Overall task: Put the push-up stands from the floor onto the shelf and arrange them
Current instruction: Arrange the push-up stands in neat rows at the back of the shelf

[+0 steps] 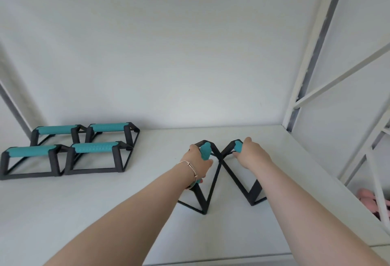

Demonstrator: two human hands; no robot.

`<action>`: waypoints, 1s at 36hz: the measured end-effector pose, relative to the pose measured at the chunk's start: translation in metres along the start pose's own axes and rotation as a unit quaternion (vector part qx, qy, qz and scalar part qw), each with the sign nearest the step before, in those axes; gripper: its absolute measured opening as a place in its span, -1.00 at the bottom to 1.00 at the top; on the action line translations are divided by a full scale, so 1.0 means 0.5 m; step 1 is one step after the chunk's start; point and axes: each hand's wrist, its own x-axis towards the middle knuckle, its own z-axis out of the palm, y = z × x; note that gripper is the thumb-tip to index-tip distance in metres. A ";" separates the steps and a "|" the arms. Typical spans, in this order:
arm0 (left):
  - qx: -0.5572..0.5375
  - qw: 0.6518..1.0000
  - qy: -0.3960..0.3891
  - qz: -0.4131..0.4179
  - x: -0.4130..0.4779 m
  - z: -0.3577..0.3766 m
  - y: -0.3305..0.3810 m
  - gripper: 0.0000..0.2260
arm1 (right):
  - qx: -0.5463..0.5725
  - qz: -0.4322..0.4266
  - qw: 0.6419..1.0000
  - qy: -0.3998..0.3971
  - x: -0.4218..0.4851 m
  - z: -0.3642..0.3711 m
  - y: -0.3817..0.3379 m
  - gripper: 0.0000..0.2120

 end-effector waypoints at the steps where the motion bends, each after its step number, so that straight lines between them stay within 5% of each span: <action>1: 0.022 1.000 0.006 0.013 -0.006 -0.015 -0.006 -0.60 | 0.009 -0.009 1.000 0.009 -0.008 0.000 -0.004 -0.58; 13: 0.223 0.970 -0.047 0.090 -0.062 -0.261 -0.147 -0.60 | 0.024 -0.139 0.990 -0.016 -0.120 0.012 -0.109 -0.48; 28: 0.305 0.942 -0.086 0.110 -0.127 -0.619 -0.438 -0.67 | 0.033 -0.273 0.946 -0.172 -0.294 0.118 -0.469 -0.54; 36: 0.356 0.924 -0.081 0.112 -0.142 -0.760 -0.558 -0.65 | 0.025 -0.301 0.936 -0.180 -0.353 0.199 -0.632 -0.35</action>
